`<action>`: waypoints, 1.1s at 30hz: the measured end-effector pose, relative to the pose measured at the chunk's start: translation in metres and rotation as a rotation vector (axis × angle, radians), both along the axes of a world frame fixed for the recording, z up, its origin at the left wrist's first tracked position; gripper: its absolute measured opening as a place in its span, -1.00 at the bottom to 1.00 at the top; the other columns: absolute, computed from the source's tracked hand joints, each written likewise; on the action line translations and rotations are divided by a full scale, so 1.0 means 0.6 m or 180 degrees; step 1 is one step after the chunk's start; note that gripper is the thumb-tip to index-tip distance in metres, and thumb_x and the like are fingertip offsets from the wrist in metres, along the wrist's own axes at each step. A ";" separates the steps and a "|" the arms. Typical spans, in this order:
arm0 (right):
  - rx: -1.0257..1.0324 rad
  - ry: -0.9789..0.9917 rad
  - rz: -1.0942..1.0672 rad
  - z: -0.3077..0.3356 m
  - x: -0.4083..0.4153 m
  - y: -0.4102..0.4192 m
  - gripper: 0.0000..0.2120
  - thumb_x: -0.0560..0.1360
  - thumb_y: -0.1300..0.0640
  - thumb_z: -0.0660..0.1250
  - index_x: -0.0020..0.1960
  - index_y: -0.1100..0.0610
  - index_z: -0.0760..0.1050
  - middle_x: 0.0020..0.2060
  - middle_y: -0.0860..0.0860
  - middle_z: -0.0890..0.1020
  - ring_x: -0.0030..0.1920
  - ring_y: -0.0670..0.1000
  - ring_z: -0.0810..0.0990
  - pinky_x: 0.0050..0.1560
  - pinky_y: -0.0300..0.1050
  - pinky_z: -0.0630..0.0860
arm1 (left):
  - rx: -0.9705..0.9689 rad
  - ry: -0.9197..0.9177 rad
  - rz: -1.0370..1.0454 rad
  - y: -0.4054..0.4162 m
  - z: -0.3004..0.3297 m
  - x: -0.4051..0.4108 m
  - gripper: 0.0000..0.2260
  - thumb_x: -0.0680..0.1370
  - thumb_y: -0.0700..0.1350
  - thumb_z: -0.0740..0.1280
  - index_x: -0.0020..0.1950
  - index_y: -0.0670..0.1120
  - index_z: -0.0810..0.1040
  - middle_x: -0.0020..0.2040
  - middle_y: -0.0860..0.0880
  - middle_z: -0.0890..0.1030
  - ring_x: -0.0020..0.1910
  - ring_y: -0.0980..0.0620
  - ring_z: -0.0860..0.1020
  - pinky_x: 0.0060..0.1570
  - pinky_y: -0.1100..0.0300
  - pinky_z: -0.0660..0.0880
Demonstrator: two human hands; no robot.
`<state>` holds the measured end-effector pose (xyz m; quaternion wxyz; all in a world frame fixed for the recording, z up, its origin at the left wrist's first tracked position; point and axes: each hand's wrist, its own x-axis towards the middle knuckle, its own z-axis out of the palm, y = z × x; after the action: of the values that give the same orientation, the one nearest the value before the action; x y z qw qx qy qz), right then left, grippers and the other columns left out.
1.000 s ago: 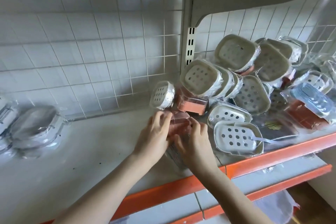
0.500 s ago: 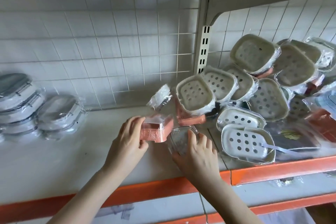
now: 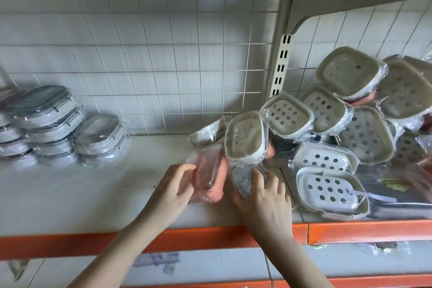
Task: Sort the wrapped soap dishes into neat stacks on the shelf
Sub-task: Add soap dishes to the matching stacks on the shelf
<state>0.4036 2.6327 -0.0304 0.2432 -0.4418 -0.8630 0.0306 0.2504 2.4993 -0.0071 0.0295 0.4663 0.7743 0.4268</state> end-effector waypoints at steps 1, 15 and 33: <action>-0.0015 -0.0016 -0.0001 0.000 0.000 0.000 -0.36 0.21 -0.24 0.48 0.14 0.13 0.54 -0.09 0.17 0.56 -0.13 0.26 0.57 -0.27 0.07 0.52 | -0.0041 -0.0082 0.0178 0.008 0.008 0.005 -0.74 0.49 -0.01 0.27 0.17 0.04 0.45 0.13 0.02 0.48 0.13 0.06 0.46 0.09 0.25 0.36; -0.0826 0.0041 0.0196 0.032 0.013 0.003 -0.32 0.39 -0.42 0.17 0.36 -0.04 0.29 0.16 0.07 0.41 0.20 0.19 0.43 0.11 0.08 0.46 | -0.1477 -0.0309 0.1155 0.085 0.065 0.051 -0.63 0.45 0.21 0.23 0.18 0.11 0.28 0.07 -0.05 0.35 0.20 -0.13 0.34 0.06 0.05 0.34; -0.1926 0.0364 0.1219 0.081 -0.016 -0.053 -0.45 0.39 -0.32 0.30 0.27 -0.06 0.39 0.15 0.02 0.49 0.20 0.06 0.48 0.13 -0.13 0.39 | -0.1067 -0.0180 0.1937 -0.054 0.082 0.026 -0.55 0.47 0.19 0.25 0.32 0.10 0.30 0.20 -0.10 0.40 0.24 -0.16 0.34 0.13 0.05 0.34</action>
<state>0.3941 2.6008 0.0181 0.1391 -0.3217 -0.8670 0.3542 0.2660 2.4667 0.0424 -0.0015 0.1906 0.9361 0.2957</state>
